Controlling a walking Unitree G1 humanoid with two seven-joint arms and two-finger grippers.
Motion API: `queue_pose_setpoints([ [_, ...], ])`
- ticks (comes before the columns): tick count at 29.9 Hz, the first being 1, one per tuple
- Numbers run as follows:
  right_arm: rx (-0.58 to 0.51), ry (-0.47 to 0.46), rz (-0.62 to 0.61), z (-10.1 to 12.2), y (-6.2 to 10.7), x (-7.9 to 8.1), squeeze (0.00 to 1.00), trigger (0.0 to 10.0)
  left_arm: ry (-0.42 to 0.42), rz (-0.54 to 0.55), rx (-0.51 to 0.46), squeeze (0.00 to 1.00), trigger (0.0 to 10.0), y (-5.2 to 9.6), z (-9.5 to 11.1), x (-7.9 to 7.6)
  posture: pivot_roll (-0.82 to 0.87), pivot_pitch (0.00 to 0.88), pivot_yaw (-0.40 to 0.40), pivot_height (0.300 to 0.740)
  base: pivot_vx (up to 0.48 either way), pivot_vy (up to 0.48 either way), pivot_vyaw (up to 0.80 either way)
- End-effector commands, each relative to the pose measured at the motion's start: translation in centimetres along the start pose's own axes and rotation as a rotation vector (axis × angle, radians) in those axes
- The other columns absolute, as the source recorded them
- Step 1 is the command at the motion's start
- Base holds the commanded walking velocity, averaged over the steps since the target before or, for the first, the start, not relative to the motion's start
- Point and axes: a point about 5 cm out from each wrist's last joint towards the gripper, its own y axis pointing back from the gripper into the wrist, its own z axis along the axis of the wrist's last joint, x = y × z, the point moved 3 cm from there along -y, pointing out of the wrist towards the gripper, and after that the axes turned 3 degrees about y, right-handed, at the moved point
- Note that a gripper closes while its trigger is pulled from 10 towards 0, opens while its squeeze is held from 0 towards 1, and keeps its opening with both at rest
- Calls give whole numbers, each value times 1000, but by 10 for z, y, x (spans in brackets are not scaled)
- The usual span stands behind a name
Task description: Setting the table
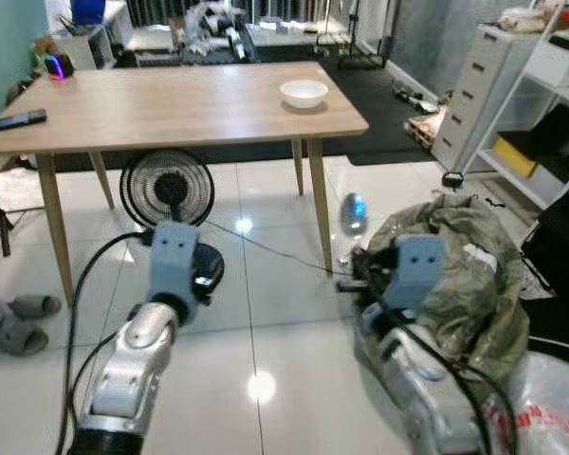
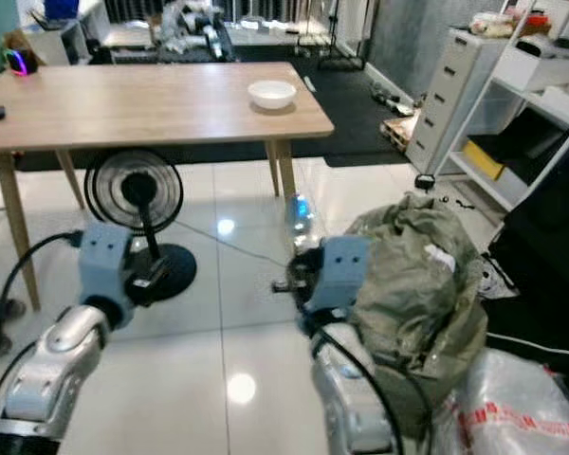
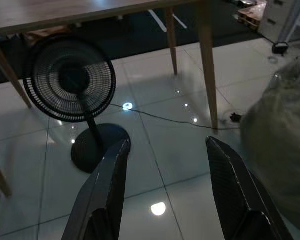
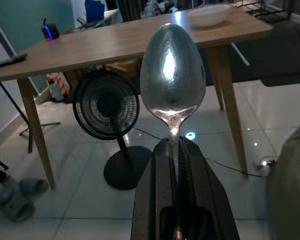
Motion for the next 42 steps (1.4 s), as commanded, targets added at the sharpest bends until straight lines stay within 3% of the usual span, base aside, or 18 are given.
queue_pose_setpoints([
  [1, 1, 8, -19, 0, 0, -6, 0, 10000, -2, -5, 21, 0, 10000, 0, -5, -3, -41, 0, 93, 740, 480, 0, 0],
  [39, -36, 26, -49, 8, -3, -11, 0, 10000, -7, 6, 18, 0, 10000, -1, -5, -2, -33, 0, 96, 740, 480, 0, -52],
  [42, -33, 22, -51, 8, -3, -11, 0, 10000, -7, 6, 18, 0, 10000, -1, -5, -2, -33, 0, 97, 740, 480, 0, -781],
])
